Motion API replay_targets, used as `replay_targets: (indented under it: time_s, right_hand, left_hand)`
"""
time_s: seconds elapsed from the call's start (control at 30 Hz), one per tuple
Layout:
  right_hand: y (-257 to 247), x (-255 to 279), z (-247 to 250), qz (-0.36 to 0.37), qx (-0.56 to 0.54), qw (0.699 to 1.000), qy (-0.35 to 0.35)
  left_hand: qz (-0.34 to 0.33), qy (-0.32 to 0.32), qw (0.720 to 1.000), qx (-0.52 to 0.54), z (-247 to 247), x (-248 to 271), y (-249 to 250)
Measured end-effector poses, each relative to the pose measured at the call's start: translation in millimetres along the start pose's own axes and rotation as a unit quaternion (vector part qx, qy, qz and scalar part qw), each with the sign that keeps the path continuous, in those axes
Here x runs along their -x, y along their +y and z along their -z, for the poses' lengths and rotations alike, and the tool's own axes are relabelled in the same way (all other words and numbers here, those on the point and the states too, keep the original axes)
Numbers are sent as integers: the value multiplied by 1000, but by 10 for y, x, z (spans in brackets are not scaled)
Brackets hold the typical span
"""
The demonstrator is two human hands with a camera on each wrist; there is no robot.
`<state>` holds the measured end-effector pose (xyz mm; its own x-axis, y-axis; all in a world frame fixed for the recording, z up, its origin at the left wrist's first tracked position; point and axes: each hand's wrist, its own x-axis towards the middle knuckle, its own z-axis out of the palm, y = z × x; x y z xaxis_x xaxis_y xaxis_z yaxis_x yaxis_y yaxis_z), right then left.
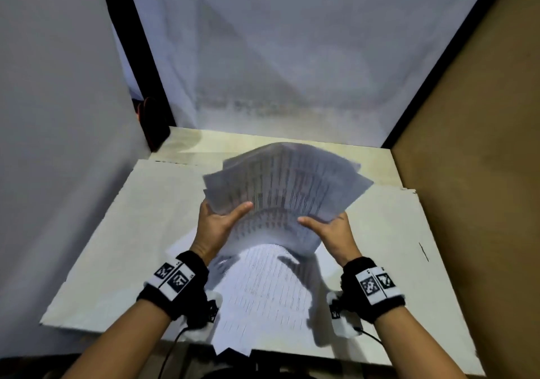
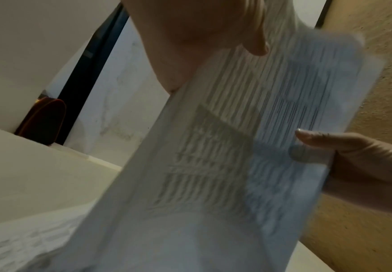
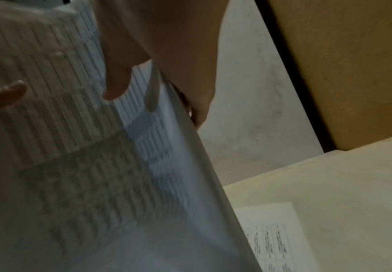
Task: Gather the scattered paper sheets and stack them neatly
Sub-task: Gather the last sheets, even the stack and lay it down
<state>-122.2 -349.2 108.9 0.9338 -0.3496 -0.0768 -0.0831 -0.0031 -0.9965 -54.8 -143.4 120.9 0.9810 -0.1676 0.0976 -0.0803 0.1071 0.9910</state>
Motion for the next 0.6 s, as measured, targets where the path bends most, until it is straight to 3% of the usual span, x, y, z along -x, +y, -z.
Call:
replay_targets:
  time_s: [0.23, 0.43, 0.6]
  right_hand:
    - [-270, -22, -15, 24, -48, 998, 21]
    - [-593, -49, -241, 73, -121, 979, 143]
    - [-693, -109, -349, 93, -141, 962, 215]
  left_hand:
    - [-25, 23, 999, 33, -49, 25, 108]
    - [-120, 115, 986, 7, -204, 17, 336]
    - [-143, 192, 971, -14, -326, -47, 470]
